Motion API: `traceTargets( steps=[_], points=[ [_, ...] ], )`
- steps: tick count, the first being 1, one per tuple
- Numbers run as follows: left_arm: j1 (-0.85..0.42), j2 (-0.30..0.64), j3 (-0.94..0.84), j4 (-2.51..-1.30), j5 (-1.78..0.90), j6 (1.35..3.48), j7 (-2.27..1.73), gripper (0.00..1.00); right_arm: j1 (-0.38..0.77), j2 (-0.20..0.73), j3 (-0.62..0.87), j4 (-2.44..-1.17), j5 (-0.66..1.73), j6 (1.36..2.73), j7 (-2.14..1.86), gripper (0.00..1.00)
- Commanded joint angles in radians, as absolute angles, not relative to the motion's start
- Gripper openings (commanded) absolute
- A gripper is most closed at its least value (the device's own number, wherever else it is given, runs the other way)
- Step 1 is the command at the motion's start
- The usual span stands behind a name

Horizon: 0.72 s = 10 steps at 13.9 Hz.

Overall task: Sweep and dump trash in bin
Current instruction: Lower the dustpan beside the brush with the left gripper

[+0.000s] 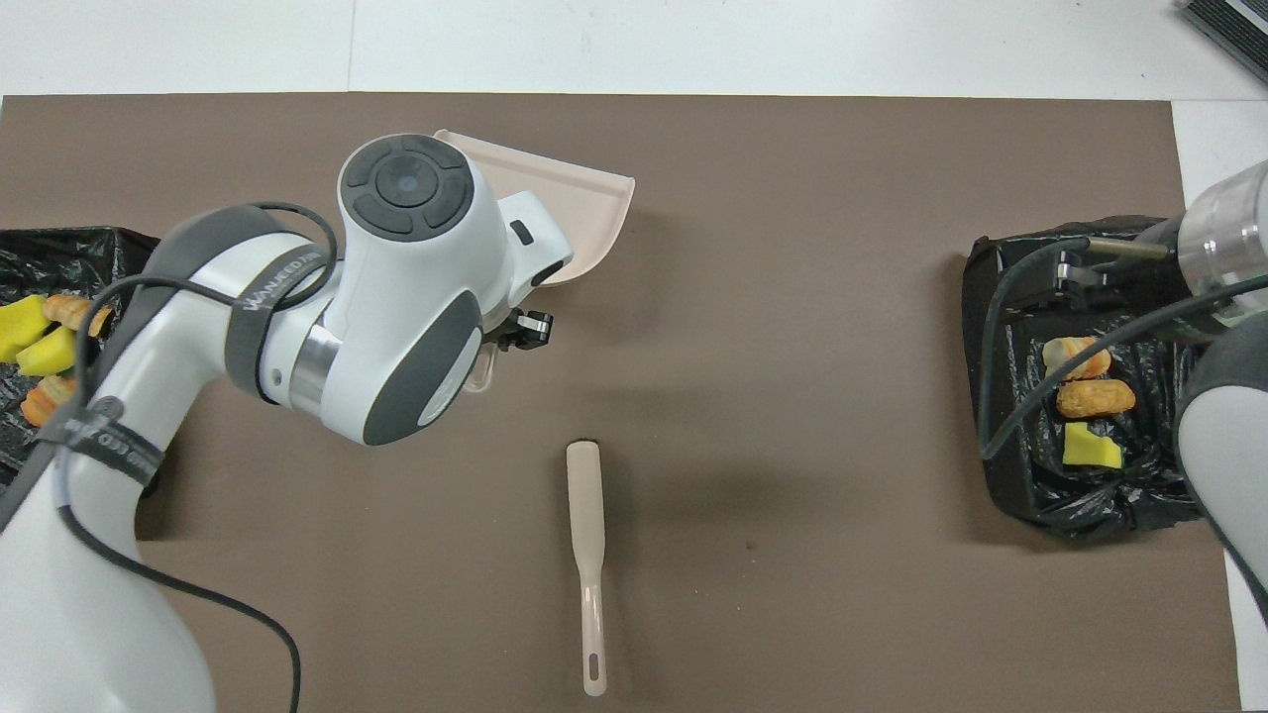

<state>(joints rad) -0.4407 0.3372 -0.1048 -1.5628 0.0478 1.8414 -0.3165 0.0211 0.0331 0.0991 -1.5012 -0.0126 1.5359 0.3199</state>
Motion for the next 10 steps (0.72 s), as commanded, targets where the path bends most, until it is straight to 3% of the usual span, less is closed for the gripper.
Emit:
traceTargets(
  steps=[1,10],
  points=[
    [-0.495,0.368,-0.086,-1.563,0.028,1.931,-0.435,0.0,0.031,0.031,0.072,-1.497,0.021,1.542,0.307,1.0],
    [-0.578,0.387,-0.086,-1.72,-0.003,2.102,-0.511,0.0,0.018,0.031,0.066,-1.5,0.015,1.546,0.314,1.0]
  ],
)
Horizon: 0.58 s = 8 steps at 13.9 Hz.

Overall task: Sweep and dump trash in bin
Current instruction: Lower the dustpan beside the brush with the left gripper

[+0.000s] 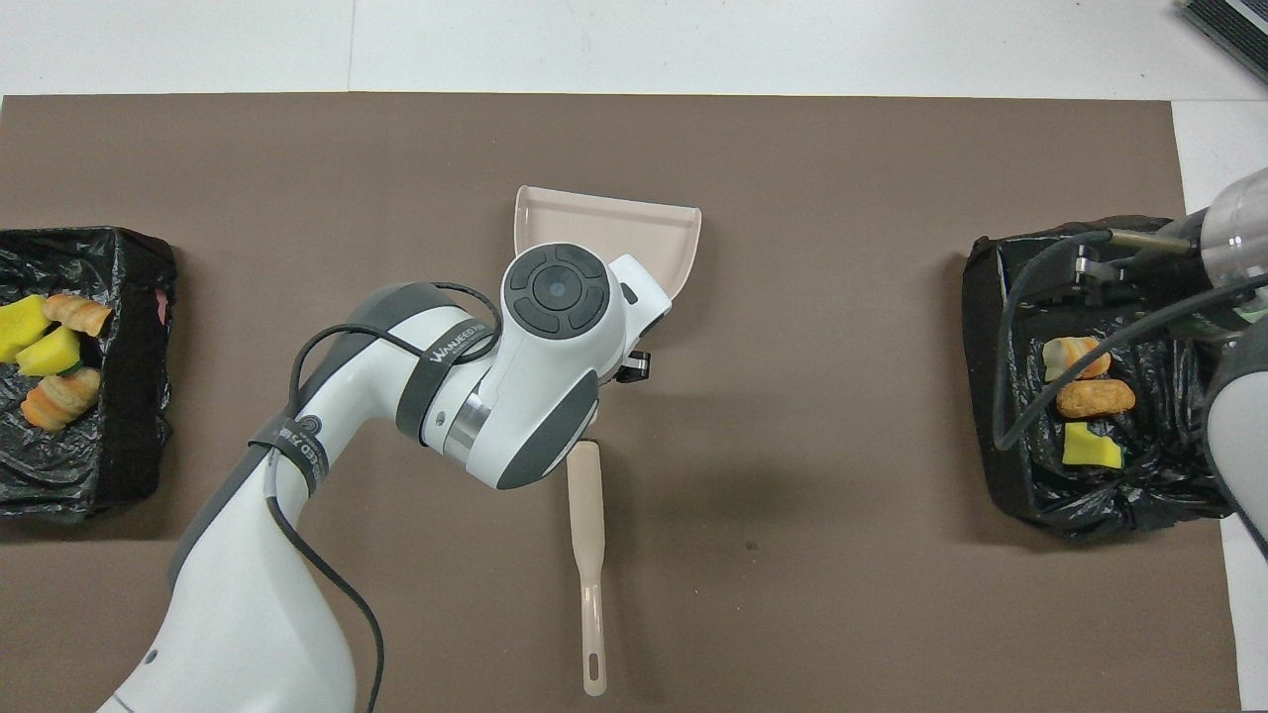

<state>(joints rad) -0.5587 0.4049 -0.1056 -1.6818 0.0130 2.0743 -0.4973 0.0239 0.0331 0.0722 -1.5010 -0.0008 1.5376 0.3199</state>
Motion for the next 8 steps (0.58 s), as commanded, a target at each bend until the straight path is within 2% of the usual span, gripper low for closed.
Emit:
traceTargets(
  steps=[1,8],
  points=[
    [-0.581,0.387,-0.087,-1.721,-0.006,2.102,-0.512,0.0,0.015,0.031,0.066,-1.5,0.014,1.546,0.314,1.0],
    [-0.581,0.38,-0.087,-1.752,-0.066,2.123,-0.525,0.0,0.005,0.029,0.066,-1.503,0.02,1.546,0.316,1.0]
  ],
)
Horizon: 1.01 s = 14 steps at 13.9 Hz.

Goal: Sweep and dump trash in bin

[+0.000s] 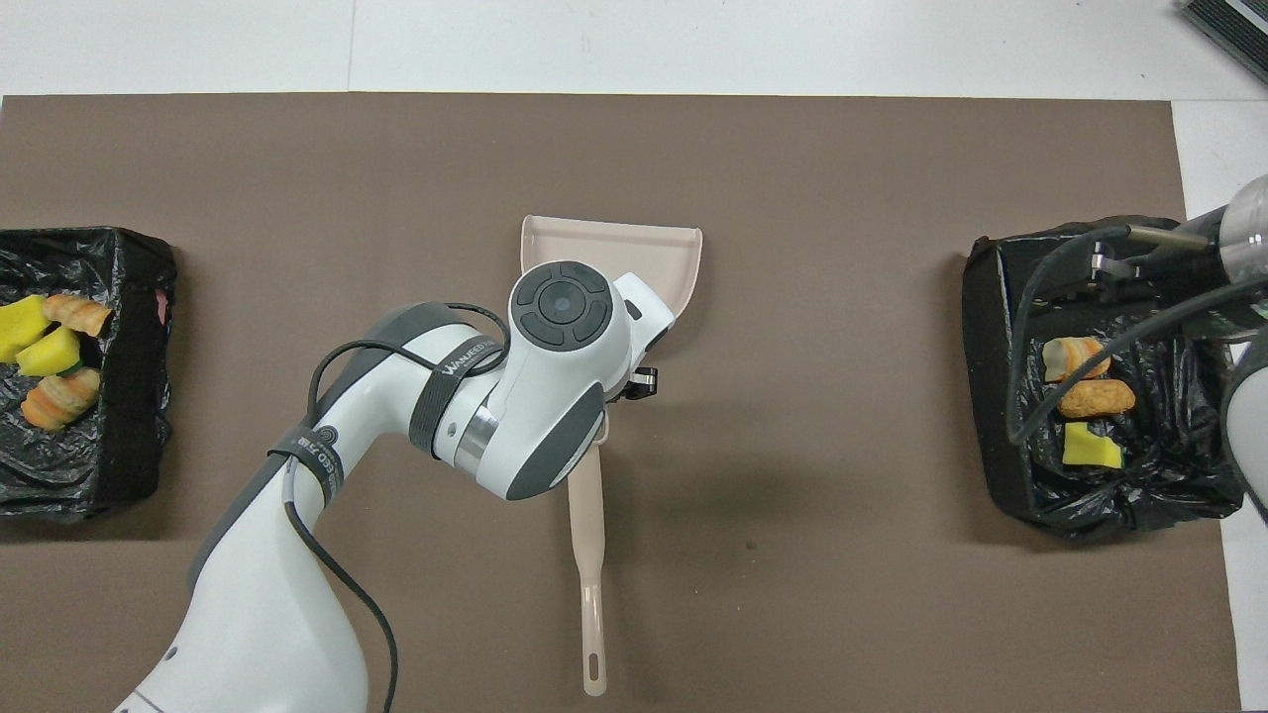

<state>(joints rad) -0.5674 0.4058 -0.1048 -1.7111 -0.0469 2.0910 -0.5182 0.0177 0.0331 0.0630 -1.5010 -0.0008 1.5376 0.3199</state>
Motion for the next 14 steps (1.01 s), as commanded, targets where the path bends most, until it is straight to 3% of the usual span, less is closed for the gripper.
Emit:
traceTargets(
  steps=[1,2,3,14],
  points=[
    [-0.58,0.379,-0.087,-1.755,-0.067,2.128,-0.52,0.0,0.006,0.029,0.066,-1.503,0.018,1.546,0.316,1.0],
    [-0.58,0.379,-0.087,-1.756,-0.067,2.126,-0.515,0.25,0.006,0.029,0.066,-1.503,0.02,1.546,0.318,1.0],
    [-0.58,0.377,-0.087,-1.755,-0.066,2.123,-0.514,0.99,0.005,0.029,0.066,-1.503,0.02,1.546,0.318,1.0],
    [-0.339,0.269,-0.074,-1.753,-0.048,2.045,-0.479,1.0,0.005,0.029,0.066,-1.503,0.02,1.548,0.318,1.0]
  ],
)
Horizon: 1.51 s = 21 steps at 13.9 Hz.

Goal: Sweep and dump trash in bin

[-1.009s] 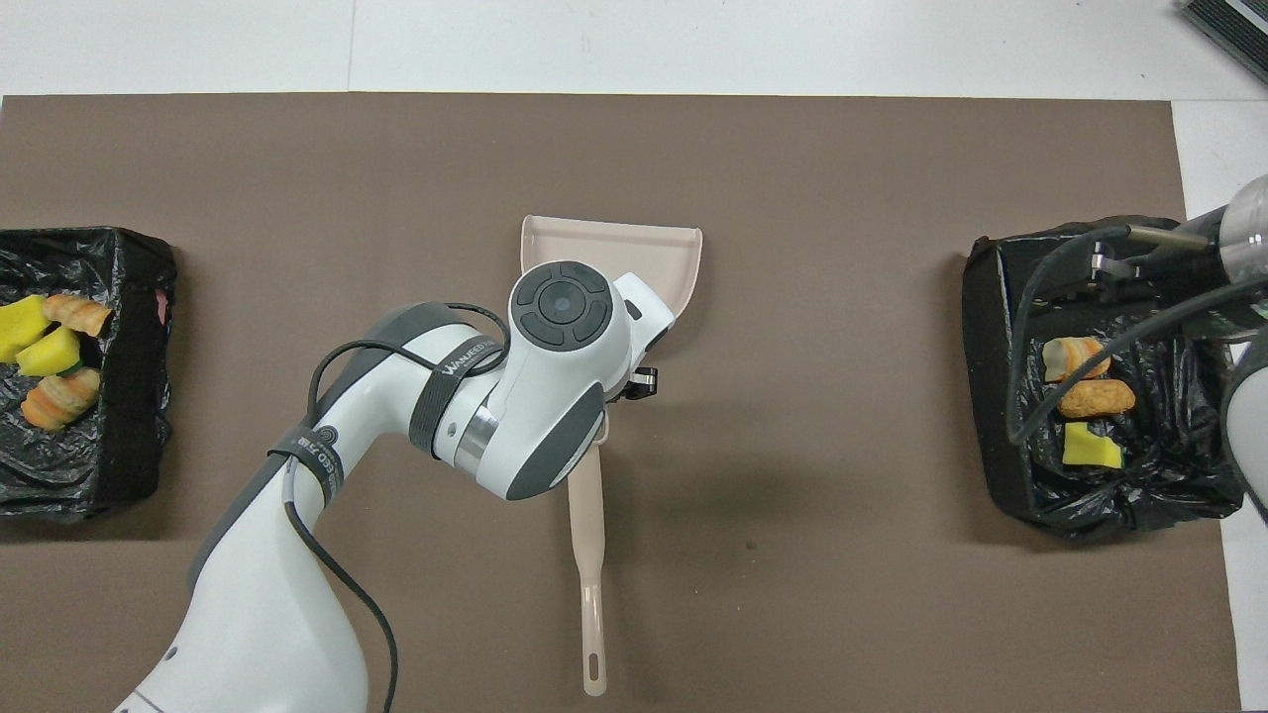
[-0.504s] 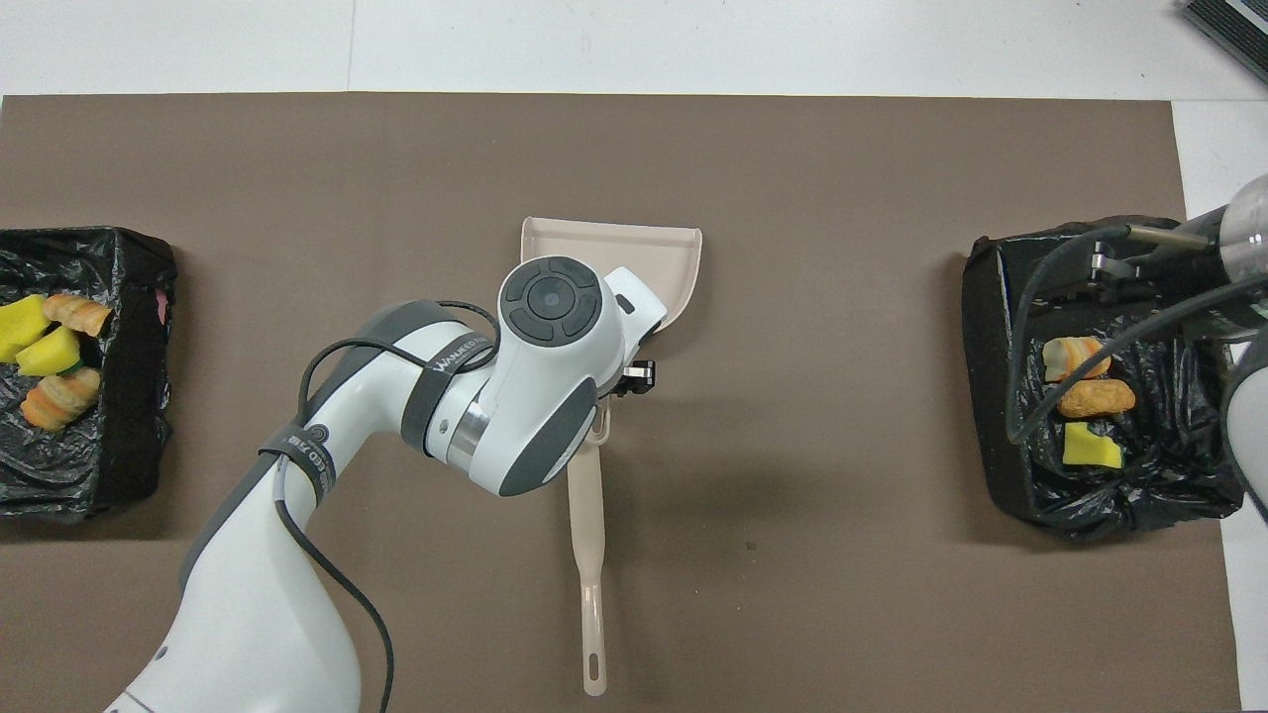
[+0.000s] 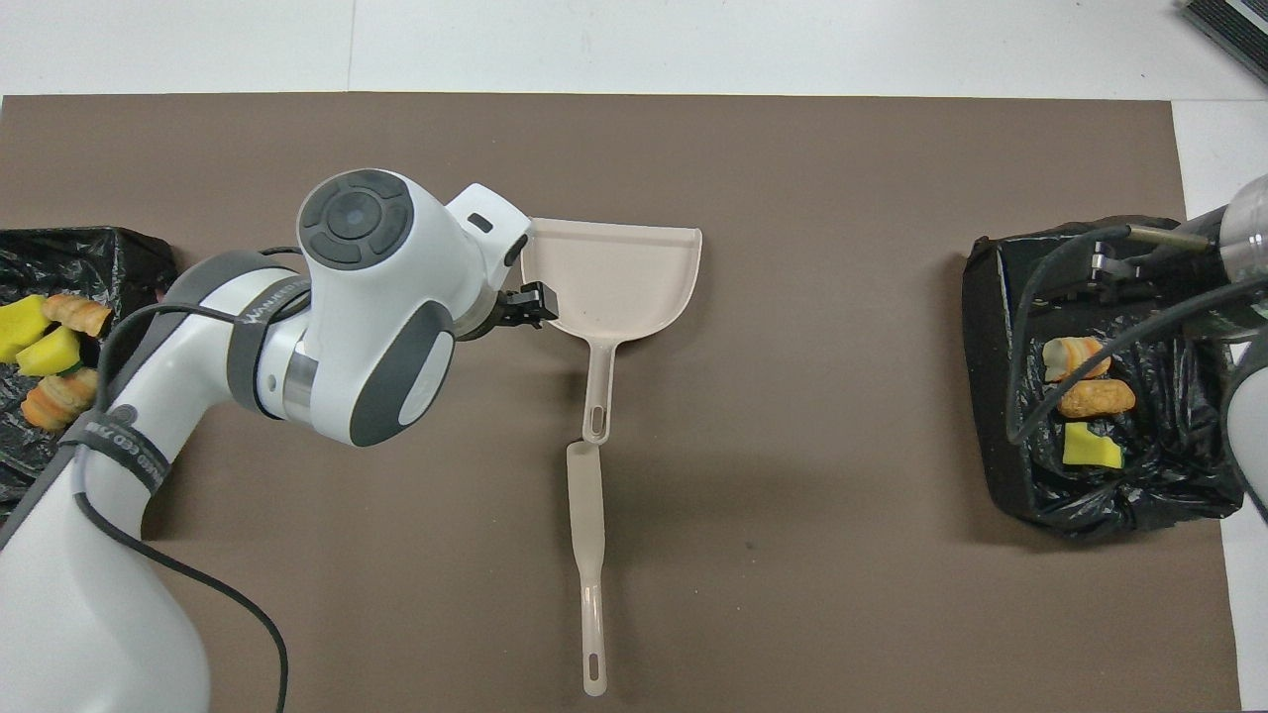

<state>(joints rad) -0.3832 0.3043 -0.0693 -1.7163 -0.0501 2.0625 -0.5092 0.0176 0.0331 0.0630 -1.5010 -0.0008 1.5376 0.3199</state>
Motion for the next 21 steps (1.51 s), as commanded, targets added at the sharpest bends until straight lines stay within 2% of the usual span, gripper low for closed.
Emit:
traceTargets(
  steps=[1,11,18,21],
  points=[
    [-0.309,0.258,-0.075,-1.753,-0.048,2.025,-0.436,1.0,0.005,0.029,0.066,-1.503,0.02,1.548,0.318,1.0],
    [0.01,0.108,-0.075,-1.755,-0.048,1.806,0.086,1.0,0.005,0.029,0.066,-1.503,0.02,1.548,0.318,1.0],
    [0.092,-0.015,-0.074,-1.729,-0.045,1.726,0.129,1.0,0.005,0.029,0.066,-1.503,0.02,1.546,0.316,1.0],
    [0.092,-0.044,-0.074,-1.665,-0.029,1.625,0.129,1.0,0.005,0.029,0.066,-1.503,0.02,1.546,0.316,1.0]
  ],
)
